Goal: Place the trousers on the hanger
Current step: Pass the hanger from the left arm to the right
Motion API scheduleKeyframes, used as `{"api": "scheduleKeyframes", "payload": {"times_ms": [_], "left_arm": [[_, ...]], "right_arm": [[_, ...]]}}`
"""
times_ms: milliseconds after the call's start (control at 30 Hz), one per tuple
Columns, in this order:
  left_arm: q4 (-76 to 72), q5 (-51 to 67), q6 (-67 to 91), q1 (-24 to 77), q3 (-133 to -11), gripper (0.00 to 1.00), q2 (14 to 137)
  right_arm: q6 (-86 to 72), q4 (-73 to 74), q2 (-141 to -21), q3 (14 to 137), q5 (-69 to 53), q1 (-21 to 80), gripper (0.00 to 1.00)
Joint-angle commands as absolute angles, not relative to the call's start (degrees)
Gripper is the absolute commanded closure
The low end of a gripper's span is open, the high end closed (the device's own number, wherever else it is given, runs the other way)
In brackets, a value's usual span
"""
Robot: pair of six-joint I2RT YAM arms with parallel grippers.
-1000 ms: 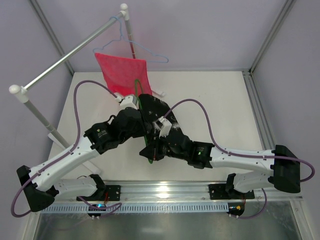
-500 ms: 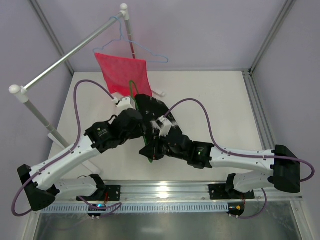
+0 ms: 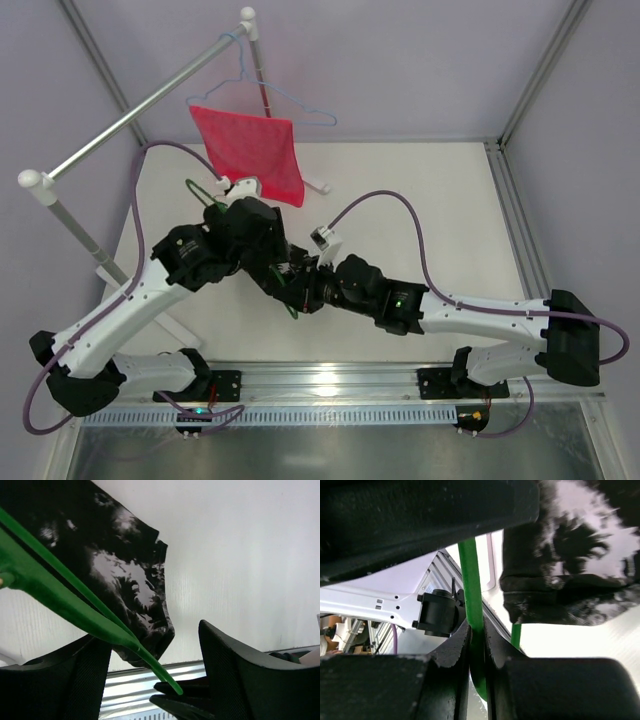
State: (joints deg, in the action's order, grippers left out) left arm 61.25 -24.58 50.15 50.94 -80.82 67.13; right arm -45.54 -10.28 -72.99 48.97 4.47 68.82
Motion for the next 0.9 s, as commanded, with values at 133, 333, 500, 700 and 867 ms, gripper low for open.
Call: {"api": "scheduleKeyframes", "payload": {"times_ms": [133,333,500,700,867], "left_arm": [[61.17,-15.56,47.29,47.46,-84.46,0.34,70.13],[63.37,-12.23,46.49,47.29,-84.90,0.36,74.26],[59.41,-3.44,46.49,44.48,-82.97,0.36,75.32],[61.53,8.24,41.84,41.31,-85.08,0.36,75.76],[60.73,17.56,38.07,41.31,-83.24,0.36,74.62]], "right_arm": [[-41.66,-15.29,-71.72,50.80,2.90,68.20,0.96],[-37.81,-13.37,-71.54,50.62,3.77,68.20,0.96],[-29.82,-8.53,-71.28,50.98,7.55,68.20,0.96],[-25.40,-1.50,-68.56,51.86,18.44,67.94,0.96],[-22.24,-2.54,-67.06,50.37,18.12,66.45,0.96]]}}
